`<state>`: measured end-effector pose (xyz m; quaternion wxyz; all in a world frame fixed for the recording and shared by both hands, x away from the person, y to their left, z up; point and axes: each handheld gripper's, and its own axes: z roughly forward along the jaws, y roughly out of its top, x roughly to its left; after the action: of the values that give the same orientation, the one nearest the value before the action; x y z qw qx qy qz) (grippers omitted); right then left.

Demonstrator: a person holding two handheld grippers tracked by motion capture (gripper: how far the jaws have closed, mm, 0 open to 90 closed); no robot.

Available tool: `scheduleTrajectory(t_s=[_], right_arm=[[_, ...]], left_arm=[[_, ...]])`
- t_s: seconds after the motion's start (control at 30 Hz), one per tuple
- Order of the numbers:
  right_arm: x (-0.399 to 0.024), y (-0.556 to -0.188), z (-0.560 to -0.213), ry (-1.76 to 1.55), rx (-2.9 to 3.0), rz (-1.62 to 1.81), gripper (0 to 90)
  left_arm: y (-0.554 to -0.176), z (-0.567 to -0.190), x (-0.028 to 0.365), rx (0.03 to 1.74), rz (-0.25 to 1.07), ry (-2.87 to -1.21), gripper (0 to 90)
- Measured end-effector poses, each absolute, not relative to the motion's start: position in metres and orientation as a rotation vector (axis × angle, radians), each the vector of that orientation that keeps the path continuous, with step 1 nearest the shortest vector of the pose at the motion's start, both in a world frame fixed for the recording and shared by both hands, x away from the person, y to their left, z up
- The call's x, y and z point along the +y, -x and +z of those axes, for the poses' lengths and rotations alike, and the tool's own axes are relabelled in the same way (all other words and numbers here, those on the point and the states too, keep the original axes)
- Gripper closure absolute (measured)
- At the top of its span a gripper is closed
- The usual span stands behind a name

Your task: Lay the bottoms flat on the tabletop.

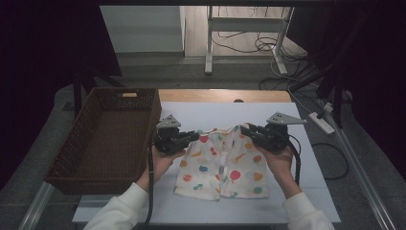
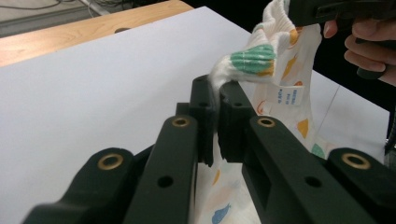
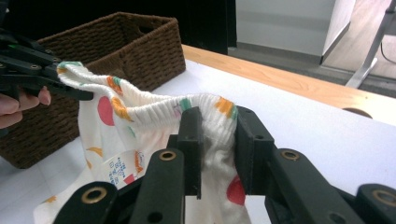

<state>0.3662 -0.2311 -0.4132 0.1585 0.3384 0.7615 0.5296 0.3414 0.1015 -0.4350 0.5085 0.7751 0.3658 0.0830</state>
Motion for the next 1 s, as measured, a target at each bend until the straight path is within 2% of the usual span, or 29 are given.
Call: scheduleTrajectory(t_s=[0.9,0.93,0.97,1.0], right_arm=[[-0.232,-0.398,-0.425,-1.003,2.182,1.473,72.8],[-0.231,-0.399,-0.426,-1.003,2.182,1.468,71.3],[-0.230,-0.401,-0.427,-1.003,2.176,1.448,67.0],[-0.229,-0.403,-0.429,-0.989,2.162,1.410,57.6]], left_arm=[[-0.364,-0.445,0.098,0.930,0.206,-1.863,84.1],[-0.365,-0.446,0.098,0.940,0.216,-1.863,81.9],[-0.365,-0.446,0.097,0.977,0.255,-1.865,73.4],[-0.366,-0.447,0.097,1.018,0.280,-1.867,57.1]])
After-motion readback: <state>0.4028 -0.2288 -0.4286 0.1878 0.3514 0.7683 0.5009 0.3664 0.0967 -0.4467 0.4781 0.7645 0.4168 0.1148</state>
